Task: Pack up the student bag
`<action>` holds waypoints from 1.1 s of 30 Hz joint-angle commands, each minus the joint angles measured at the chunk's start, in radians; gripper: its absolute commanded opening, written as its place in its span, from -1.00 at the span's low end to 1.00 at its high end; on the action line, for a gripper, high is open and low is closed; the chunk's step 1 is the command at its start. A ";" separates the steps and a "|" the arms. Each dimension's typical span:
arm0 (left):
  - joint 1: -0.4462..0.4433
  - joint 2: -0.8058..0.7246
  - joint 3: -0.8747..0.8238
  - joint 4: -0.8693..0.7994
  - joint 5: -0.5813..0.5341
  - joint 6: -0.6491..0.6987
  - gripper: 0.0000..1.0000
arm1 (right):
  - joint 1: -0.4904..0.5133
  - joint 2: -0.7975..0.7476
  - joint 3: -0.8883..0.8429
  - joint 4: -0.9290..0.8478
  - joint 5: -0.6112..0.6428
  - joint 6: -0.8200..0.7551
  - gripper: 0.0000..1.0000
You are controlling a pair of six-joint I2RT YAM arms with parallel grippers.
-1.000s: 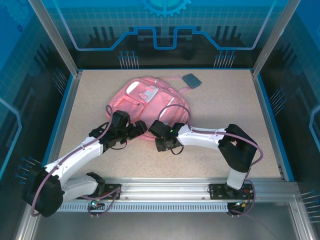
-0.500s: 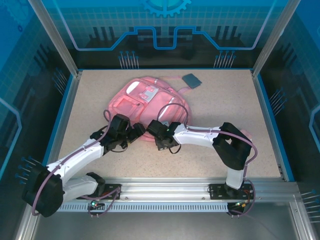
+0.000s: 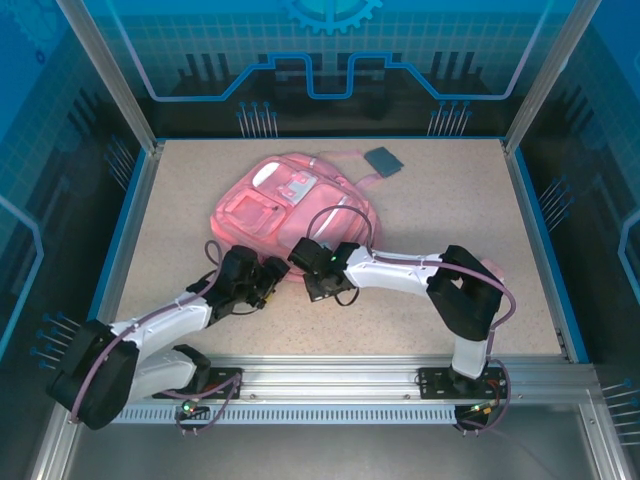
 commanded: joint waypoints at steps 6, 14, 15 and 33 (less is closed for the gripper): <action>-0.004 0.077 -0.023 0.199 -0.019 -0.037 0.06 | 0.017 -0.048 0.050 0.023 -0.084 -0.032 -1.00; -0.001 0.109 0.006 0.119 -0.097 0.020 -0.78 | 0.006 -0.097 0.000 -0.080 0.060 0.003 -1.00; -0.002 0.105 0.016 0.089 -0.108 0.034 -0.85 | -0.004 -0.112 -0.026 -0.095 0.089 0.008 -1.00; 0.102 -0.022 0.136 -0.275 -0.129 0.282 -1.00 | -0.266 -0.190 -0.045 -0.041 -0.055 -0.244 -1.00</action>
